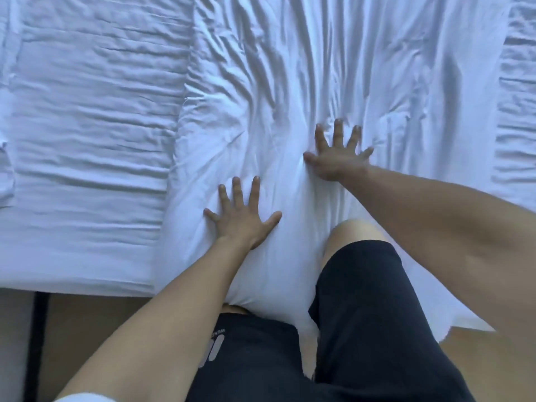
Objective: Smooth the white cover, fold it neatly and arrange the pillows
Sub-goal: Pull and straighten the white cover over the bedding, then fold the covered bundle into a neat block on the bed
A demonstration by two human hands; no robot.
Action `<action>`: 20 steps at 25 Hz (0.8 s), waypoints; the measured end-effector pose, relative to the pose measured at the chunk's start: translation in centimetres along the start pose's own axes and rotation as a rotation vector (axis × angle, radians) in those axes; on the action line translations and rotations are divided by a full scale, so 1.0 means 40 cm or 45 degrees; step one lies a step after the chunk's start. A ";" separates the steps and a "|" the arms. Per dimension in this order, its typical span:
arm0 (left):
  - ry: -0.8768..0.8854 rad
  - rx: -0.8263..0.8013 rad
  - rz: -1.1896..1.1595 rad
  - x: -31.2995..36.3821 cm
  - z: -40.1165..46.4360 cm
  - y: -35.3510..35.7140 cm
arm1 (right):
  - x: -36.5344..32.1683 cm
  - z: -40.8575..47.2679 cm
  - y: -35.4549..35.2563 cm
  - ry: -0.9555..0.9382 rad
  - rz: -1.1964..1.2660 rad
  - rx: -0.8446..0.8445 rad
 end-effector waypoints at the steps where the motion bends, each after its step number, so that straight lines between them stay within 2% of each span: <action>1: -0.003 -0.030 0.004 -0.020 -0.034 0.025 | 0.012 -0.052 0.044 0.012 0.041 -0.066; 6: -0.074 -0.148 0.019 -0.089 -0.201 0.155 | 0.149 -0.309 0.272 -0.003 0.181 -0.271; 10: -0.124 -0.224 -0.049 -0.122 -0.329 0.248 | 0.308 -0.498 0.457 -0.078 -0.088 -0.370; 13: -0.122 -0.243 0.014 -0.170 -0.401 0.317 | 0.405 -0.562 0.529 -0.181 -0.155 -0.138; 16: -0.168 -0.158 0.093 -0.233 -0.457 0.353 | 0.466 -0.617 0.565 -0.198 0.068 0.195; 18: -0.266 -0.153 0.061 -0.265 -0.489 0.361 | 0.511 -0.660 0.588 -0.132 0.140 0.242; 20: -0.298 -0.146 0.042 -0.269 -0.519 0.367 | 0.553 -0.694 0.613 -0.018 0.146 0.154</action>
Point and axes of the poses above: each hand's wrist, its own z-axis towards the middle knuckle, its own y-axis out of the palm, x = y × z, the point moved 2 cm from there along z, towards the middle knuckle, and after that the axes turned 9 degrees about y, right-handed, at the moved point
